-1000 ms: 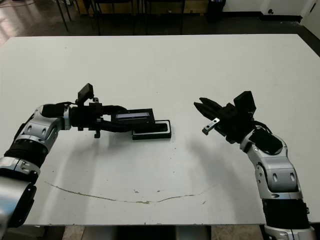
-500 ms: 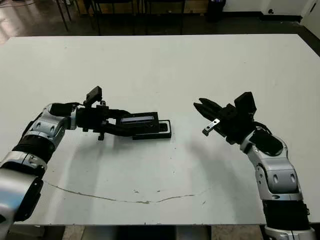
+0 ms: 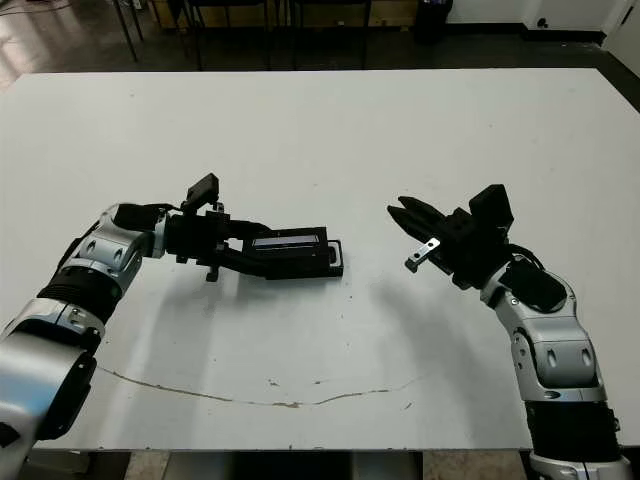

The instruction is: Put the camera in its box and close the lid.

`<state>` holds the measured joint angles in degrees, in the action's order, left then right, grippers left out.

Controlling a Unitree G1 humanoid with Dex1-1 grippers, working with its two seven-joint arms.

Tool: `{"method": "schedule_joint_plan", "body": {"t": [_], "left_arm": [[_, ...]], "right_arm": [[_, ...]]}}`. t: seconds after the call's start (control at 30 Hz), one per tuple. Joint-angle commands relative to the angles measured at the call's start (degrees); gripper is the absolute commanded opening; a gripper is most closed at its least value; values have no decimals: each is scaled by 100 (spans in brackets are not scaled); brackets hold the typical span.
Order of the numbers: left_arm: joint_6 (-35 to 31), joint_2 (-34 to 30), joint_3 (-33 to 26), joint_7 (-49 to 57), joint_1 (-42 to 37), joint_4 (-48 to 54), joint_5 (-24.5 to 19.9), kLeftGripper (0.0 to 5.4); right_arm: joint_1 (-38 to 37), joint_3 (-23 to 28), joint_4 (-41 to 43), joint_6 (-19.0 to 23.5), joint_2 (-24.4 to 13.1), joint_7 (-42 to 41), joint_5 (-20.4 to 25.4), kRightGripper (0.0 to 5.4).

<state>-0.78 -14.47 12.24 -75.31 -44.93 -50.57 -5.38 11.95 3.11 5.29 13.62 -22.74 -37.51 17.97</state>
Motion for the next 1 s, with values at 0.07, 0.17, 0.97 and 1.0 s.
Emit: {"method": "schedule_joint_plan", "body": {"t": [0.07, 0.17, 0.97, 1.0], "left_arm": [[-112, 137, 165, 128, 152, -56, 208, 156], [-101, 251, 210, 258, 188, -65, 282, 156], [266, 883, 546, 832, 206, -268, 656, 156], [281, 897, 558, 838, 193, -260, 670, 156]], "right_arm": [[-140, 25, -6, 31, -45, 62, -33, 0], [-135, 29, -35, 47, -46, 47, -14, 0], [-188, 33, 25, 88, -45, 88, 28, 0], [-185, 34, 9, 81, -41, 75, 39, 0]]}}
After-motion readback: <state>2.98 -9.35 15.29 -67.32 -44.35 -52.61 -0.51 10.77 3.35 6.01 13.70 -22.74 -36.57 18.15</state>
